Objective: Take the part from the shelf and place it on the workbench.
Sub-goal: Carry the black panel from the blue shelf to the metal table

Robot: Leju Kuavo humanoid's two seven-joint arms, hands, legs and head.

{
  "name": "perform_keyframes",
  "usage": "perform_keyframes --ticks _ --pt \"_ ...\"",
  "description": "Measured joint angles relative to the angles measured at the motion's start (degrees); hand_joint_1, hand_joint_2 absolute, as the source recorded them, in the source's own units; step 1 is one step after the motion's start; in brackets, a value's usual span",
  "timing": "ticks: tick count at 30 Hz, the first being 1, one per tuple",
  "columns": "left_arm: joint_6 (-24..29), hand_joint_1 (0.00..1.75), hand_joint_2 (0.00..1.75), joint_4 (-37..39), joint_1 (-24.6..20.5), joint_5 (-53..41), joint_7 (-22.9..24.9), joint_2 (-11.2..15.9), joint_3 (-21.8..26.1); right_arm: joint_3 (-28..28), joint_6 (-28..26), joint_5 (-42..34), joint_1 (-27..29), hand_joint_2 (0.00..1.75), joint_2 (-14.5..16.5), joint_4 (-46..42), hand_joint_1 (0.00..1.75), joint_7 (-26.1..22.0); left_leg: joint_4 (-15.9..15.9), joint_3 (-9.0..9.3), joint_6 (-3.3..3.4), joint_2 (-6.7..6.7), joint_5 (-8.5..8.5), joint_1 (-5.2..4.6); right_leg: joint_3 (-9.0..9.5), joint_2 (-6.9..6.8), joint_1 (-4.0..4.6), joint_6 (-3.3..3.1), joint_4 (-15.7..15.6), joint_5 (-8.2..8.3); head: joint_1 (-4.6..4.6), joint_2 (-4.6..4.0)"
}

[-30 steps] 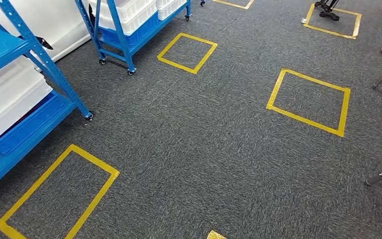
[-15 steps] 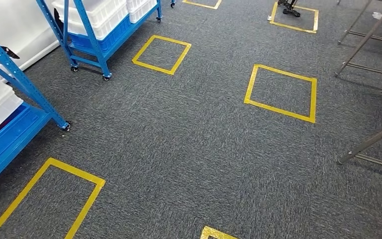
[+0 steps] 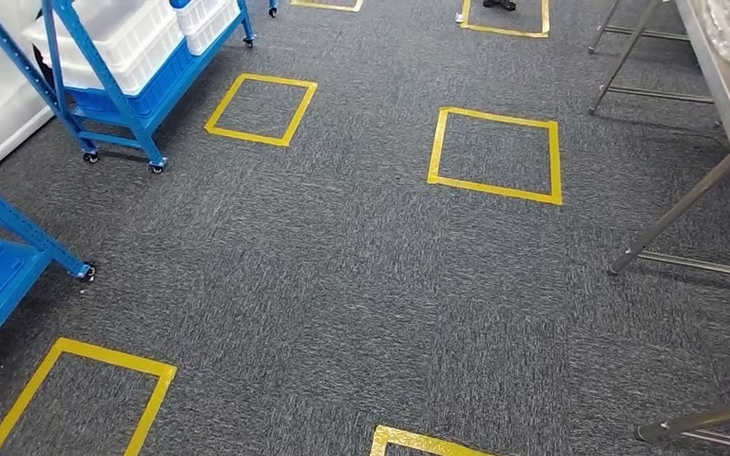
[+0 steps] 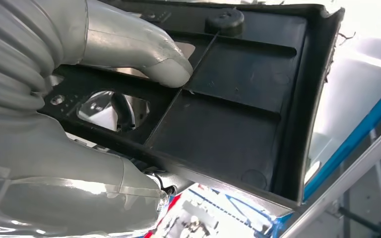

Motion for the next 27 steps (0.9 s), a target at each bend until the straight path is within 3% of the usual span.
perform_keyframes --ticks 1,2,3,4,6,8,10,11,13,15,17,18,19,22,23,25,27 --pt "-0.02 0.0 1.75 0.0 0.05 -0.01 0.0 -0.01 0.0 -0.01 0.03 -0.01 0.04 1.75 0.01 0.01 1.75 0.01 3.18 -1.59 0.02 -0.15 -0.93 0.05 -0.07 0.59 0.08 -0.05 0.08 0.0 0.01 0.0" --pt "-0.05 0.0 1.75 0.0 0.09 -0.02 0.0 -0.01 0.0 -0.02 0.03 -0.04 0.05 1.75 -0.01 0.02 1.75 0.02 4.38 -2.3 0.1 -0.2 -0.73 0.05 -0.13 1.23 0.13 -0.07 0.19 0.0 0.01 0.0" --pt "-0.09 0.0 1.75 0.0 0.13 -0.03 -0.01 -0.01 0.0 -0.03 0.04 -0.08 0.05 1.75 -0.04 0.02 1.75 0.03 3.21 -1.88 0.24 -0.28 0.58 0.05 -0.16 1.86 0.16 -0.06 0.3 -0.01 0.0 0.0" --pt "-0.13 0.0 1.75 0.0 0.17 -0.03 -0.02 0.0 0.0 -0.06 0.06 -0.12 0.04 1.75 -0.13 0.02 1.75 0.04 -0.06 -0.45 0.44 -0.65 2.69 0.05 -0.17 2.49 0.15 -0.04 0.4 -0.02 0.0 0.0" --pt "-0.22 0.0 1.75 0.0 0.25 -0.03 -0.09 0.02 0.0 -0.14 0.14 -0.18 -0.05 1.75 -0.34 0.02 1.75 0.1 -8.06 3.05 0.87 -2.98 6.27 0.13 -0.32 3.69 0.15 0.18 0.58 0.02 0.02 0.0" --pt "-0.3 0.0 1.75 0.01 0.31 -0.03 -0.2 0.02 -0.01 -0.21 0.28 -0.22 -0.18 1.75 -0.49 0.02 1.75 0.14 -11.89 4.71 1.09 -4.67 7.36 0.2 -0.74 4.9 0.05 0.77 0.69 0.26 0.04 0.0" --pt "-0.34 0.0 1.75 0.01 0.26 -0.04 -0.29 0.01 -0.02 -0.23 0.39 -0.26 -0.18 1.75 -0.64 0.05 1.75 0.2 -12.42 4.92 1.43 -3.75 7.63 0.05 -1.07 6.2 -0.25 1.59 0.47 0.71 0.04 0.0" --pt "-0.37 0.0 1.75 0.0 0.19 -0.05 -0.33 0.0 -0.03 -0.26 0.42 -0.26 -0.16 1.75 -0.83 0.06 1.75 0.26 -12.85 5.04 1.78 -3.04 7.95 -0.01 -1.26 6.0 -0.41 1.87 0.59 0.64 0.07 0.0" --pt "-0.4 0.0 1.75 0.0 0.11 -0.21 -0.49 -0.01 -0.04 -0.33 0.56 -0.26 -0.5 1.75 -1.39 0.09 1.75 0.39 -13.77 5.21 2.49 -1.74 8.61 0.02 -2.64 3.52 -0.29 2.2 3.23 -1.23 0.18 0.0" --pt "-0.4 0.0 1.75 0.0 0.27 -0.38 -0.68 0.02 -0.04 -0.39 0.83 -0.27 -0.94 1.75 -1.79 0.13 1.75 0.7 -14.0 5.16 2.76 -0.59 8.82 0.01 -5.75 0.6 -0.11 2.41 10.21 -4.96 0.29 0.0" --pt "-0.38 0.0 1.75 0.0 0.39 -0.42 -0.85 0.04 -0.04 -0.39 1.09 -0.32 -1.01 1.75 -1.86 0.18 1.75 1.09 -13.98 5.05 2.77 0.69 8.79 0.0 -8.09 -0.18 -0.25 2.72 15.72 -6.83 0.31 0.0" --pt "-0.38 0.0 1.75 0.0 0.39 -0.43 -0.92 0.03 -0.05 -0.39 1.16 -0.39 -0.99 1.75 -1.92 0.2 1.75 1.24 -13.96 5.02 2.72 1.32 8.74 0.0 -7.86 -0.41 -0.34 2.83 15.61 -6.29 0.3 0.0" --pt "-0.39 0.0 1.75 0.0 0.37 -0.44 -0.97 0.01 -0.06 -0.4 1.18 -0.5 -1.02 1.75 -2.04 0.2 1.75 1.3 -13.91 5.02 2.6 1.88 8.65 0.01 -6.3 -0.84 -0.41 2.92 13.01 -4.83 0.3 0.0" --pt "-0.4 0.0 1.75 0.0 0.36 -0.5 -1.04 -0.02 -0.14 -0.43 1.21 -0.85 -1.2 1.75 -2.49 0.17 1.75 1.38 -13.49 5.18 1.85 3.26 8.08 -0.29 0.02 -3.61 -0.02 2.68 1.93 -0.98 0.27 0.0" --pt "-0.4 0.0 1.75 0.0 0.34 -0.51 -1.04 -0.01 -0.16 -0.43 1.22 -0.9 -1.2 1.75 -2.57 0.18 1.75 1.41 -13.36 5.26 1.57 3.69 7.85 -0.44 0.79 -3.96 0.19 2.32 0.39 -0.78 0.21 0.0" --pt "-0.4 0.0 1.75 0.0 0.22 -0.53 -1.05 0.01 -0.22 -0.45 1.25 -0.94 -1.14 1.75 -2.76 0.2 1.75 1.52 -13.26 5.4 1.11 4.67 7.5 -0.56 0.67 -2.97 0.31 1.43 0.13 -0.86 0.09 0.0" --pt "-0.4 0.0 1.75 0.0 0.07 -0.55 -1.05 0.01 -0.26 -0.49 1.25 -0.94 -1.21 1.75 -3.1 0.17 1.75 1.58 -12.03 5.07 0.55 3.97 6.4 -0.39 0.61 -1.97 0.09 0.76 0.12 -0.78 0.06 0.0"
